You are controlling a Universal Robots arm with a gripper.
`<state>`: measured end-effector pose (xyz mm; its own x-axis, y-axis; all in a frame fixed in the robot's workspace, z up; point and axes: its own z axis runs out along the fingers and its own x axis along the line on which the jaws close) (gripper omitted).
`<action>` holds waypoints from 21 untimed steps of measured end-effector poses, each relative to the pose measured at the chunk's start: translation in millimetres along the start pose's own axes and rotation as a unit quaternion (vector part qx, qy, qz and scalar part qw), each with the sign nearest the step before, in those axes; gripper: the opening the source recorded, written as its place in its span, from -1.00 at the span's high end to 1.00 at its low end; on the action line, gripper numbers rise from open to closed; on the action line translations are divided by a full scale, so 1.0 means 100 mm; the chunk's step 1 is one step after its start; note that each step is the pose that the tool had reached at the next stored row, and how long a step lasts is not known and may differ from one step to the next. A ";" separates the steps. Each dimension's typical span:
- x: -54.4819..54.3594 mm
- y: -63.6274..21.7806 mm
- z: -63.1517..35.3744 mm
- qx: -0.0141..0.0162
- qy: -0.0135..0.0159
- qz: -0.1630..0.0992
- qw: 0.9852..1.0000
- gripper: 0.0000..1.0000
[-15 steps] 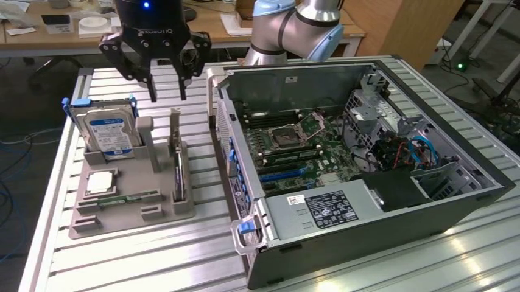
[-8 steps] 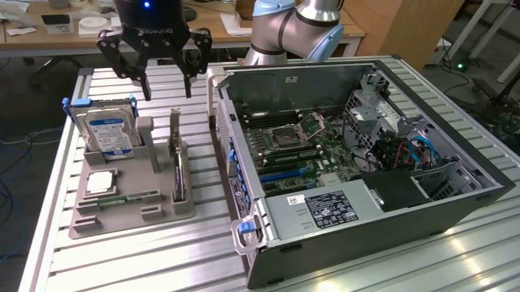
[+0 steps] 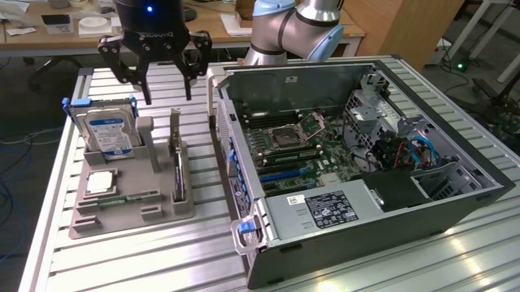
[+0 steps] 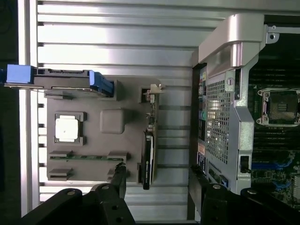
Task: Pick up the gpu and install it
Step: 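Pick up the gpu and move the gpu toward the slot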
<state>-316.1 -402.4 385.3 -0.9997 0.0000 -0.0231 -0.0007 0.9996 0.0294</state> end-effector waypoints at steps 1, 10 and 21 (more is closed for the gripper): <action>0.00 -0.001 0.012 0.001 0.000 -0.002 1.000 -0.29; 0.00 -0.031 0.066 0.002 0.001 -0.002 1.000 -0.29; 0.00 -0.034 0.154 0.003 0.002 0.003 1.000 -0.29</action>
<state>-316.0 -405.3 369.8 -0.9998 0.0056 -0.0195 0.0052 0.9997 0.0237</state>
